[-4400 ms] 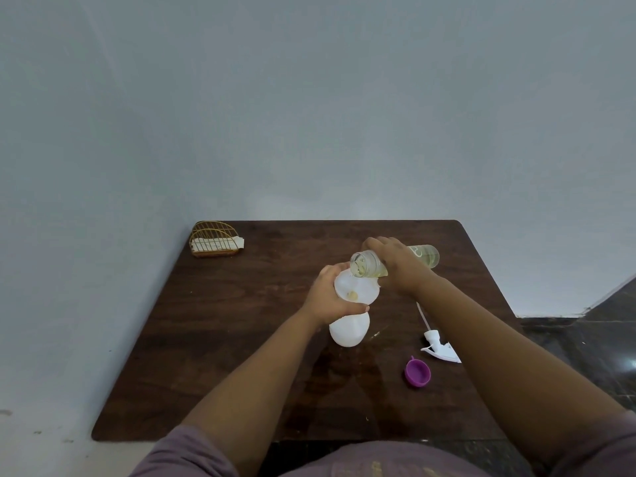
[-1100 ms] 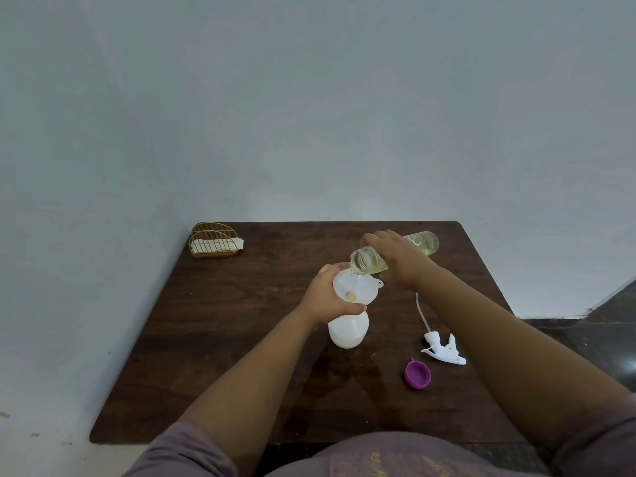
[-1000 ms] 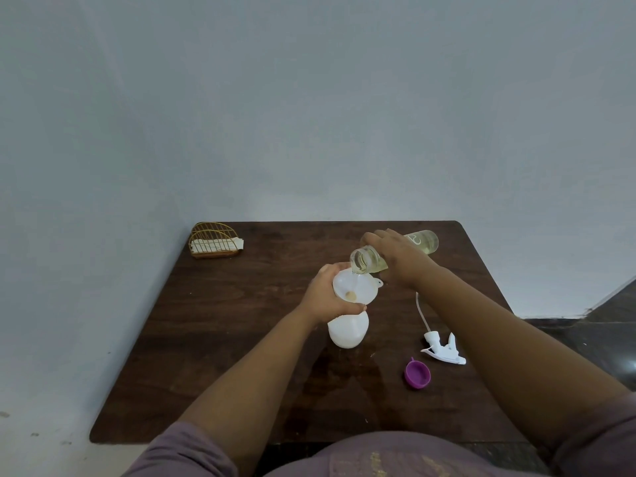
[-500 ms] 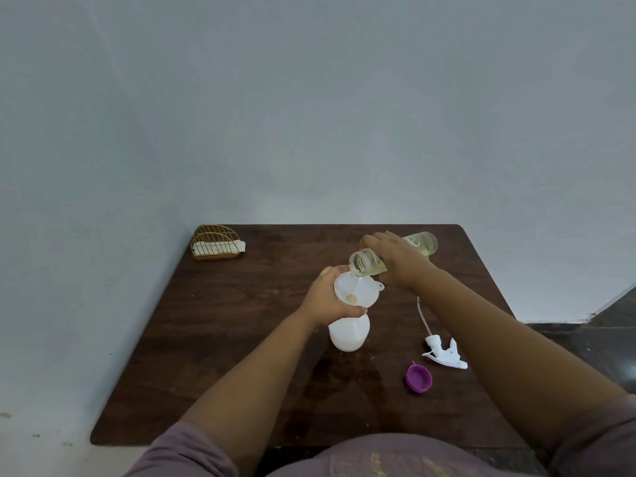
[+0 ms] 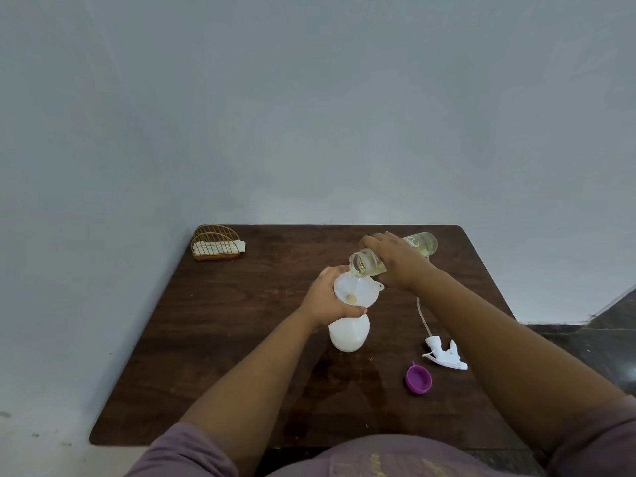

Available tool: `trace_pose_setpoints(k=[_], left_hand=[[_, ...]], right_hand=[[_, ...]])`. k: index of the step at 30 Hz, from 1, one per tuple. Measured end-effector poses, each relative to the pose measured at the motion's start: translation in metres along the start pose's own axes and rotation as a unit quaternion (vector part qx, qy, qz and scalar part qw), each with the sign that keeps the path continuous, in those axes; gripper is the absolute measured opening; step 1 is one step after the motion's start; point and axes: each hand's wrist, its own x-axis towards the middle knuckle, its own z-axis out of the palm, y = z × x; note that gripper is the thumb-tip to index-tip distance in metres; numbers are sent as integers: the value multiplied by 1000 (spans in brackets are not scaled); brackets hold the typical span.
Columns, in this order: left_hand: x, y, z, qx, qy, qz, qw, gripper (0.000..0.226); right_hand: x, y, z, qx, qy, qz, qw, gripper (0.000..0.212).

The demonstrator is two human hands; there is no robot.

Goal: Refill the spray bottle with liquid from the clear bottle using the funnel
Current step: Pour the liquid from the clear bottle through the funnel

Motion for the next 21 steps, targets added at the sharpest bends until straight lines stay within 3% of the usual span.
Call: trace_pose_setpoints(k=[21], left_hand=[[-2, 2, 0, -2, -1, 3, 1000, 77]], right_hand=[[-2, -3, -2, 1, -10, -3, 1000, 53]])
